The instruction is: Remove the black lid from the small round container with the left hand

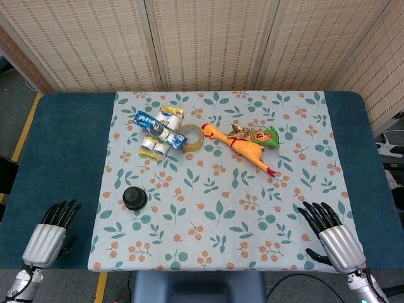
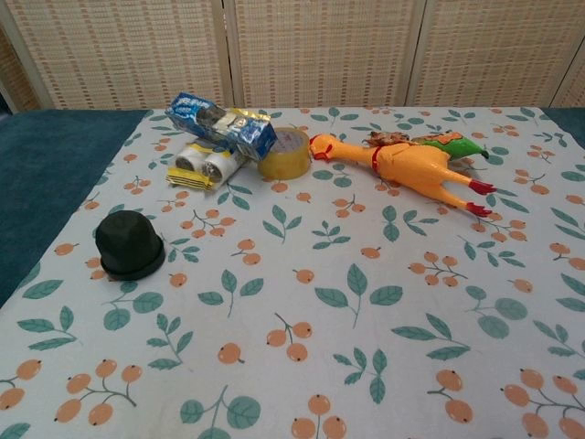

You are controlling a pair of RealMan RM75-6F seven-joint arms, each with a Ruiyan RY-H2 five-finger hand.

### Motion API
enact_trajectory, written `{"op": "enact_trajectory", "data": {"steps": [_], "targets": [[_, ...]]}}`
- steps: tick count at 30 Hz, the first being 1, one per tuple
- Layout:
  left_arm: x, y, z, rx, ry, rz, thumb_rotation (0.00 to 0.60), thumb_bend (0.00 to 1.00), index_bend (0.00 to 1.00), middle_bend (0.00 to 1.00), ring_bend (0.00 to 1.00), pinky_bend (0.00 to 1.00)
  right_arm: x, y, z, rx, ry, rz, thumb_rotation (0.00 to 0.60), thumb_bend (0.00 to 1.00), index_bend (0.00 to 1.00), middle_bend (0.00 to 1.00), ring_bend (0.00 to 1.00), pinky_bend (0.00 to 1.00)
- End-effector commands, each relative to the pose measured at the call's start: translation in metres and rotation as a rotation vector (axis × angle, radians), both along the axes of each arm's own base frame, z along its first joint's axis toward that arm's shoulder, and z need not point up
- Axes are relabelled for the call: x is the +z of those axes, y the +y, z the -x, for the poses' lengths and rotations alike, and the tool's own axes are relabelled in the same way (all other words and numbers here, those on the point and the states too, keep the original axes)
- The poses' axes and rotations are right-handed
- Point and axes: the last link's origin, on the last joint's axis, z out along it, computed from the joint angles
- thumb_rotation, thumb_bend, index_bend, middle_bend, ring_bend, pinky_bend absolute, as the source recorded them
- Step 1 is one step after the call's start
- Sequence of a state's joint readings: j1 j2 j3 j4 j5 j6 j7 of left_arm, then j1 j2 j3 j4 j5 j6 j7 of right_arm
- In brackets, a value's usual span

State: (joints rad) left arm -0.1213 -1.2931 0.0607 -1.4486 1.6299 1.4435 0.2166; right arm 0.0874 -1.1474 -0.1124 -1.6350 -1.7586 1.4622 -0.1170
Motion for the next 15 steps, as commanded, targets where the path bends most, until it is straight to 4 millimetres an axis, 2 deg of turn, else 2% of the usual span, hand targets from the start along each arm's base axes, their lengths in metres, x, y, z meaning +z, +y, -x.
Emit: {"op": "enact_trajectory", "data": {"steps": [1,6,11,15], "targets": [[-0.005,-0.003,-0.002,0.013,-0.042,0.041,0.600,0.37,0.00,0.00,0.00,0.09,0.002,0.000,0.000,-0.005,-0.005,0.000,0.600,0.06,0.00,0.00,0.00,0.00],[-0.014,-0.004,-0.018,-0.017,-0.207,0.155,0.600,0.37,0.00,0.00,0.00,0.09,0.009,0.003,0.001,0.003,-0.018,-0.001,0.600,0.06,0.00,0.00,0.00,0.00],[-0.032,0.018,-0.048,-0.046,-0.344,0.343,0.600,0.35,0.00,0.00,0.00,0.08,0.014,0.006,-0.001,0.014,-0.043,-0.010,0.600,0.06,0.00,0.00,0.00,0.00],[-0.041,0.048,-0.078,-0.093,-0.357,0.427,0.600,0.34,0.00,0.00,0.00,0.07,0.016,0.007,-0.001,0.024,-0.059,-0.017,0.600,0.06,0.00,0.00,0.00,0.00]]}}
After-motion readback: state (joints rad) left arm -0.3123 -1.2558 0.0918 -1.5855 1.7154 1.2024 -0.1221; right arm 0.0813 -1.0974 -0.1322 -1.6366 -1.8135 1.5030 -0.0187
